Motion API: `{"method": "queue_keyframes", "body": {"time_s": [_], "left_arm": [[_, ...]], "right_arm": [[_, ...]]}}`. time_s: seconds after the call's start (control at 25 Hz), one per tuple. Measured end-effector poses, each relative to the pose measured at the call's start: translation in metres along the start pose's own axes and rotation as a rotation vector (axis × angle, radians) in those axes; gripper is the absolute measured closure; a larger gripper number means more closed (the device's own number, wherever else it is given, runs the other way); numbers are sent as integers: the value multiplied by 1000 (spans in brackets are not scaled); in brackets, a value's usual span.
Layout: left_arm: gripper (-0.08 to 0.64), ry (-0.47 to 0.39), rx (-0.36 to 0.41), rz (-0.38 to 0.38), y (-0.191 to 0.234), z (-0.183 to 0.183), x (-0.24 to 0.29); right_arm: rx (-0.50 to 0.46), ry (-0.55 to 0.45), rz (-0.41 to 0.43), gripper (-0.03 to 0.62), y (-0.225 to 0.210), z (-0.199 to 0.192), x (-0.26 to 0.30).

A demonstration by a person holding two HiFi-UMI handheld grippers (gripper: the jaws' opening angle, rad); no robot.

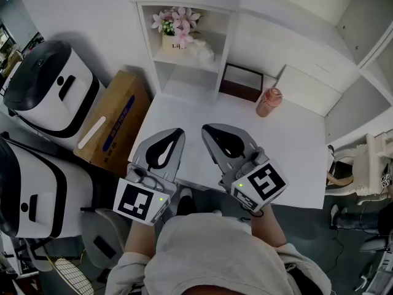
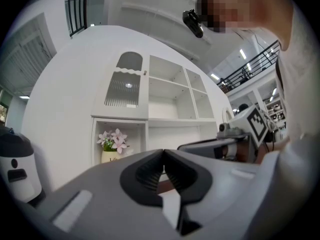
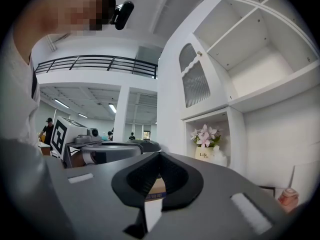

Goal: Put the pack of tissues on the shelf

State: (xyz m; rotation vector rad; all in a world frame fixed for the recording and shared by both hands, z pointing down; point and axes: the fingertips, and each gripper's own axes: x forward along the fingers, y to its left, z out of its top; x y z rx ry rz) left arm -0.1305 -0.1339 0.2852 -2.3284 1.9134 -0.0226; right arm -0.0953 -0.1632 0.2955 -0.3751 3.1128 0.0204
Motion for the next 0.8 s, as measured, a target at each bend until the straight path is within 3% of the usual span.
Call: {"method": "queue_keyframes", "body": {"time_s": [0.8], "left_arm": [[560,-38,2,-28,5,11,-5]], "right_arm": [[-30,5,-34,591,4,6,1]]}}
